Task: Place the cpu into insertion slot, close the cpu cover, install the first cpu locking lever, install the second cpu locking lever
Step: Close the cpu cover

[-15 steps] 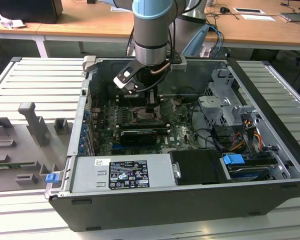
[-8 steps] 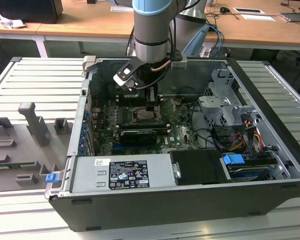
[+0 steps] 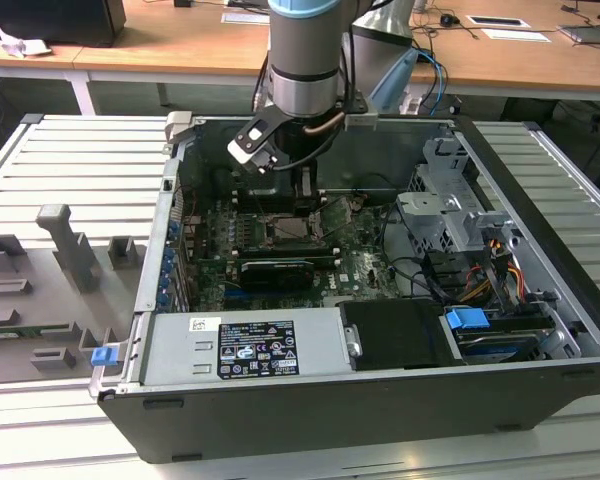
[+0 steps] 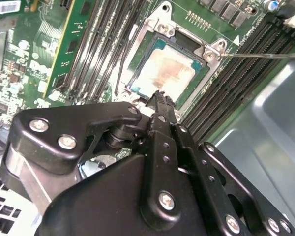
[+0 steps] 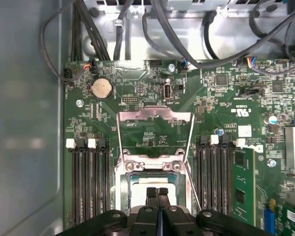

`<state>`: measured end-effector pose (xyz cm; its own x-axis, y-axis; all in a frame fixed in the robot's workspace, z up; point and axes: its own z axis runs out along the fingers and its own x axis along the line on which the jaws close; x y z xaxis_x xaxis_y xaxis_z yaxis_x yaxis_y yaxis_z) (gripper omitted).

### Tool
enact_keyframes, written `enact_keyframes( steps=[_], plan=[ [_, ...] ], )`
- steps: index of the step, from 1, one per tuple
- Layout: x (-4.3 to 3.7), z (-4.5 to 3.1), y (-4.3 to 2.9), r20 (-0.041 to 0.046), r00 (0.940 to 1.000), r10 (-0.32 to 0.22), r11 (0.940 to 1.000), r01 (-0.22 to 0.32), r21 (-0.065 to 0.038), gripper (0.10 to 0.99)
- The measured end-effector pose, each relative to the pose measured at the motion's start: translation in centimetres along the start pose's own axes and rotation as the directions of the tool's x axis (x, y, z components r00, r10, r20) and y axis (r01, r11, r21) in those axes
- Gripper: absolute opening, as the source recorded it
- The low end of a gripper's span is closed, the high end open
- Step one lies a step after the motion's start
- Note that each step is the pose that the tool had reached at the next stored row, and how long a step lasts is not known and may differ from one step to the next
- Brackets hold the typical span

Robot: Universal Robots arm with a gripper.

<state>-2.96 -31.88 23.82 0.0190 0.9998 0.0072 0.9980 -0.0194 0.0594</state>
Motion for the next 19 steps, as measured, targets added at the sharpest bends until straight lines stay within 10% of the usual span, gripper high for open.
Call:
enact_keyframes(
  steps=[19],
  plan=[
    [0.02,-0.78,1.01,0.0013,1.0000,0.001,1.0000,-0.001,0.002,0.106]
  ],
)
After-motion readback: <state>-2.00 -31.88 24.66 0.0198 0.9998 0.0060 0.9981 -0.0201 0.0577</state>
